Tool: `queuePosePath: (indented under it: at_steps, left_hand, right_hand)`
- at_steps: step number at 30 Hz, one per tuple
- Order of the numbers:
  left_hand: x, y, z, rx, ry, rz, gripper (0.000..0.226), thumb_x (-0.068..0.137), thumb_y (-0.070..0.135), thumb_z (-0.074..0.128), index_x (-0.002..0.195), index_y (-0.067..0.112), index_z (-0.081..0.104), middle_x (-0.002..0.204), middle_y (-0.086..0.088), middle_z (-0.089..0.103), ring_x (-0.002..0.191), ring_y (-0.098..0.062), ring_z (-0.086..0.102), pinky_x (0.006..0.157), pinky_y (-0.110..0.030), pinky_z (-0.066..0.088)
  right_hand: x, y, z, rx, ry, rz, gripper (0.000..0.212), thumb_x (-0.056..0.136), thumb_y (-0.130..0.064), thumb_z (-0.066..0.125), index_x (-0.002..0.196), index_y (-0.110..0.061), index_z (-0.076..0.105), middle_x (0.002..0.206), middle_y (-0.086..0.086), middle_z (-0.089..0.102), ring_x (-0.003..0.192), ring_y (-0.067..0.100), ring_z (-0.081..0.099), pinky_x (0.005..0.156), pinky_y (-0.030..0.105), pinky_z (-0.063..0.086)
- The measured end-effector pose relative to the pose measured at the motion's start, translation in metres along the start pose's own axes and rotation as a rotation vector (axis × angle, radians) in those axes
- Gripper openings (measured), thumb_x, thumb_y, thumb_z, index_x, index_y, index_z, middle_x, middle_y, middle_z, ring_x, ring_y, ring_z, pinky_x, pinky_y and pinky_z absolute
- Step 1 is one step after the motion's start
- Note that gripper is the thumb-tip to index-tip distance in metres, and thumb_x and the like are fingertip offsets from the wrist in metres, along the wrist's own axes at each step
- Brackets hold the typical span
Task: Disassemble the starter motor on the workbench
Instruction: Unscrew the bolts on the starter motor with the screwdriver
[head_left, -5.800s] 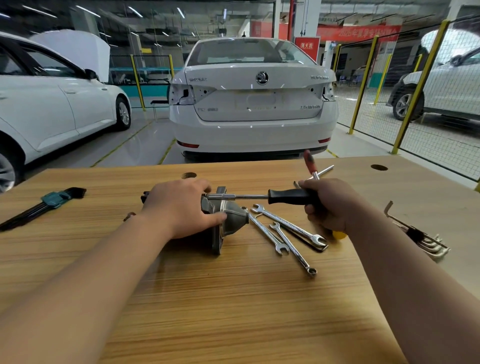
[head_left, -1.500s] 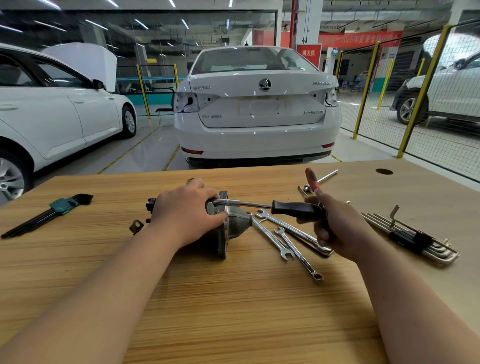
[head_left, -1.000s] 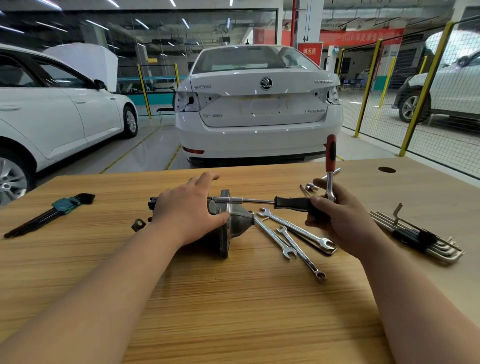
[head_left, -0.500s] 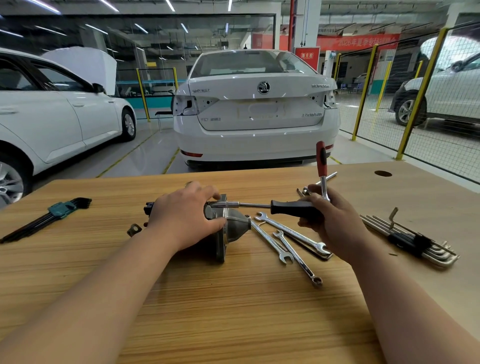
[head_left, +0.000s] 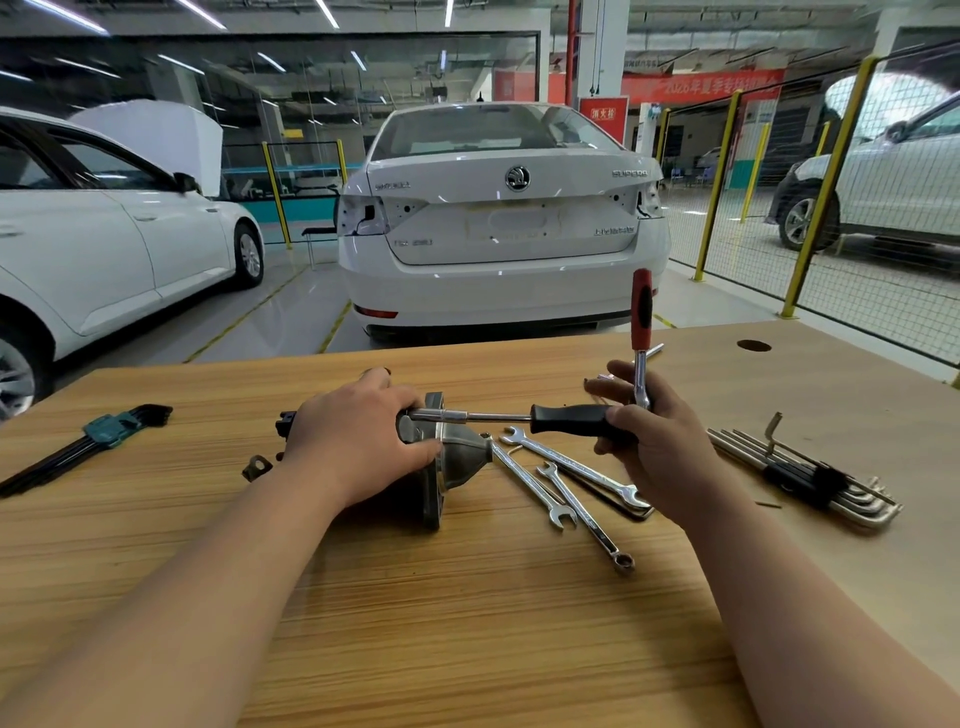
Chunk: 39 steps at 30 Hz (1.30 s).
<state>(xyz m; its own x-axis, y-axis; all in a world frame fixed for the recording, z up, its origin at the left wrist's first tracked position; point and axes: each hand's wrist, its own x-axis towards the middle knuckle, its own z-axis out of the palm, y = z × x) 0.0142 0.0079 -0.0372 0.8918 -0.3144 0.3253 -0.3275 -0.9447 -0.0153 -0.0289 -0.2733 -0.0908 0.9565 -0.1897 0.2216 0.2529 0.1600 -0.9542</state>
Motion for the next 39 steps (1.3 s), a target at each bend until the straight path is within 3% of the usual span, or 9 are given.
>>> queuePosePath:
  at_steps: [5, 8, 13, 18, 21, 27, 31, 35, 39]
  left_hand:
    - [0.0, 0.0, 0.0, 0.016, 0.002, -0.003, 0.048, 0.076, 0.075, 0.045, 0.112, 0.045, 0.054, 0.104, 0.016, 0.047, 0.082, -0.008, 0.045, 0.055, -0.026, 0.028]
    - [0.0, 0.0, 0.0, 0.011, 0.013, -0.011, 0.047, 0.076, 0.075, 0.045, 0.111, 0.045, 0.055, 0.101, 0.017, 0.047, 0.081, -0.007, 0.044, 0.053, -0.026, 0.024]
    - [-0.001, 0.001, 0.0, 0.001, 0.02, -0.023, 0.047, 0.074, 0.075, 0.047, 0.111, 0.046, 0.055, 0.105, 0.018, 0.048, 0.08, -0.007, 0.042, 0.053, -0.025, 0.022]
    - [-0.001, 0.001, 0.001, 0.0, 0.036, -0.025, 0.048, 0.074, 0.075, 0.047, 0.11, 0.045, 0.055, 0.1, 0.019, 0.046, 0.078, -0.006, 0.042, 0.052, -0.025, 0.022]
    - [-0.001, 0.003, 0.003, -0.005, 0.072, -0.03, 0.047, 0.075, 0.073, 0.048, 0.112, 0.044, 0.054, 0.099, 0.019, 0.046, 0.077, -0.006, 0.041, 0.052, -0.024, 0.022]
    - [0.001, 0.007, 0.005, -0.01, 0.109, -0.037, 0.05, 0.074, 0.072, 0.05, 0.114, 0.043, 0.051, 0.109, 0.017, 0.053, 0.078, -0.007, 0.04, 0.052, -0.025, 0.023]
    - [0.0, 0.004, 0.003, -0.033, 0.071, -0.01, 0.065, 0.066, 0.081, 0.045, 0.119, 0.044, 0.047, 0.115, 0.019, 0.052, 0.083, -0.007, 0.045, 0.054, -0.026, 0.025]
    - [0.001, -0.001, -0.001, -0.103, -0.02, 0.022, 0.077, 0.063, 0.083, 0.047, 0.128, 0.043, 0.039, 0.127, 0.021, 0.046, 0.109, -0.009, 0.051, 0.069, -0.03, 0.032]
    - [0.002, -0.005, -0.006, -0.099, -0.103, 0.079, 0.076, 0.067, 0.079, 0.052, 0.131, 0.041, 0.037, 0.13, 0.021, 0.04, 0.113, -0.008, 0.047, 0.077, -0.031, 0.035]
  right_hand:
    - [-0.003, -0.001, 0.006, -0.097, 0.067, -0.028, 0.017, 0.099, -0.022, 0.052, 0.114, -0.023, 0.06, 0.1, 0.008, 0.073, 0.055, 0.016, 0.056, 0.05, 0.028, 0.048]
    - [-0.002, -0.001, 0.008, -0.142, 0.099, -0.019, 0.018, 0.104, -0.023, 0.044, 0.114, -0.021, 0.058, 0.094, 0.007, 0.075, 0.044, 0.014, 0.047, 0.042, 0.027, 0.044]
    - [-0.003, 0.0, 0.005, -0.08, 0.066, -0.04, 0.027, 0.099, -0.007, 0.05, 0.117, -0.024, 0.06, 0.102, 0.004, 0.073, 0.053, 0.017, 0.056, 0.05, 0.028, 0.05]
    - [0.001, 0.004, 0.0, -0.067, 0.04, -0.013, 0.039, 0.094, 0.003, 0.05, 0.122, -0.023, 0.058, 0.108, -0.007, 0.07, 0.089, 0.02, 0.065, 0.069, 0.03, 0.052]
    - [-0.002, 0.002, 0.005, -0.093, 0.082, -0.03, 0.035, 0.095, 0.002, 0.049, 0.122, -0.019, 0.058, 0.106, -0.003, 0.069, 0.085, 0.018, 0.064, 0.064, 0.027, 0.053]
    - [0.005, -0.003, 0.012, -0.176, 0.177, -0.07, 0.023, 0.104, -0.022, 0.043, 0.118, -0.01, 0.056, 0.092, 0.007, 0.073, 0.043, 0.009, 0.05, 0.038, 0.024, 0.041]
    - [0.009, -0.008, 0.011, -0.054, 0.112, -0.065, 0.023, 0.1, -0.005, 0.047, 0.118, -0.017, 0.056, 0.103, 0.011, 0.07, 0.052, 0.019, 0.049, 0.043, 0.027, 0.043]
    - [0.012, -0.006, 0.007, 0.046, 0.067, -0.021, 0.04, 0.093, 0.01, 0.045, 0.117, -0.02, 0.057, 0.112, 0.007, 0.065, 0.084, 0.02, 0.063, 0.058, 0.027, 0.051]
    - [0.013, -0.003, 0.007, -0.007, 0.069, -0.017, 0.028, 0.096, 0.001, 0.048, 0.114, -0.018, 0.058, 0.104, 0.006, 0.071, 0.076, 0.021, 0.065, 0.055, 0.03, 0.05]
